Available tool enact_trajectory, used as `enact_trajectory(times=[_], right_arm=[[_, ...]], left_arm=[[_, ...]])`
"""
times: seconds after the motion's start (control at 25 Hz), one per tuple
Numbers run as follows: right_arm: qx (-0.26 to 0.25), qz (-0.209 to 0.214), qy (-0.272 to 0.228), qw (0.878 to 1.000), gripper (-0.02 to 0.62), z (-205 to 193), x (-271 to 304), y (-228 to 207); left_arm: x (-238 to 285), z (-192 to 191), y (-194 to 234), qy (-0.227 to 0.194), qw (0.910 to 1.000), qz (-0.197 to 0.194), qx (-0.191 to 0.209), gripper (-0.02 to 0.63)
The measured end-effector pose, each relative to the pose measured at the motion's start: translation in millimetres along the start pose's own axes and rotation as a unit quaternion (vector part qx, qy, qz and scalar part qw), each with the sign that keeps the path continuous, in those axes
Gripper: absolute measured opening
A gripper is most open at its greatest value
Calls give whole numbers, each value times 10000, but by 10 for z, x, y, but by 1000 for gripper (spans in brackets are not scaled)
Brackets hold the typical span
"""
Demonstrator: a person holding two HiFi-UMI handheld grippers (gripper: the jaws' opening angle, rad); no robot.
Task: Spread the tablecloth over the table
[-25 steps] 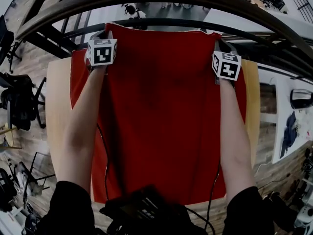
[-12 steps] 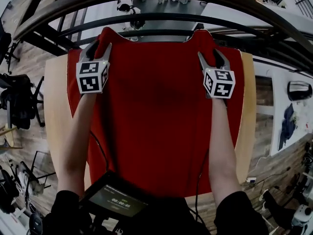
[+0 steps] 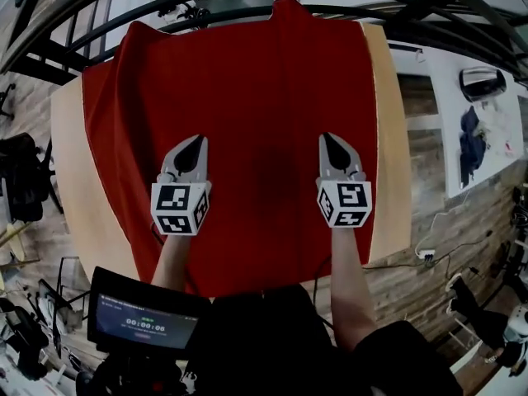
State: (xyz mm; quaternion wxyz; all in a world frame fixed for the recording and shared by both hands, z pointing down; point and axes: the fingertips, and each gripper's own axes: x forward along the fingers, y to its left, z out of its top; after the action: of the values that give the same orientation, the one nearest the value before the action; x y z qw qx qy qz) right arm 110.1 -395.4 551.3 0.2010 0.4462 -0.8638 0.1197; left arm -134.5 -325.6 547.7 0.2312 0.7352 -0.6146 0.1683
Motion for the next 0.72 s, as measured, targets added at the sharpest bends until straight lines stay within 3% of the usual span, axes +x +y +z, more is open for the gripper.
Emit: enact_trajectory(times=[0.12,0.24,0.44,0.6,0.72], right_arm=[[55,361,271,9990,8,-416,-456,353],[226,756,574,9952,8,-920,-1128,806],[-253,757,1069,9911,8,-1583,-1184,1338],[-463,520,1517,9860,8,-1851,-1114,1381],[-281,387,1780,9829,8,-1862,-1009,1345]], left_arm=[[-278,-544,-447,362,9993,74,40,6],[-812,-1113,-824,620,9959,660,71,8],[-1196,-2109,-568,1356,9780,1562,-265,8],[-1268,-2277,-466,1232,9786,1581,-471,7],[-1230,-2220,-410,1197,9779,1599,-612,6]])
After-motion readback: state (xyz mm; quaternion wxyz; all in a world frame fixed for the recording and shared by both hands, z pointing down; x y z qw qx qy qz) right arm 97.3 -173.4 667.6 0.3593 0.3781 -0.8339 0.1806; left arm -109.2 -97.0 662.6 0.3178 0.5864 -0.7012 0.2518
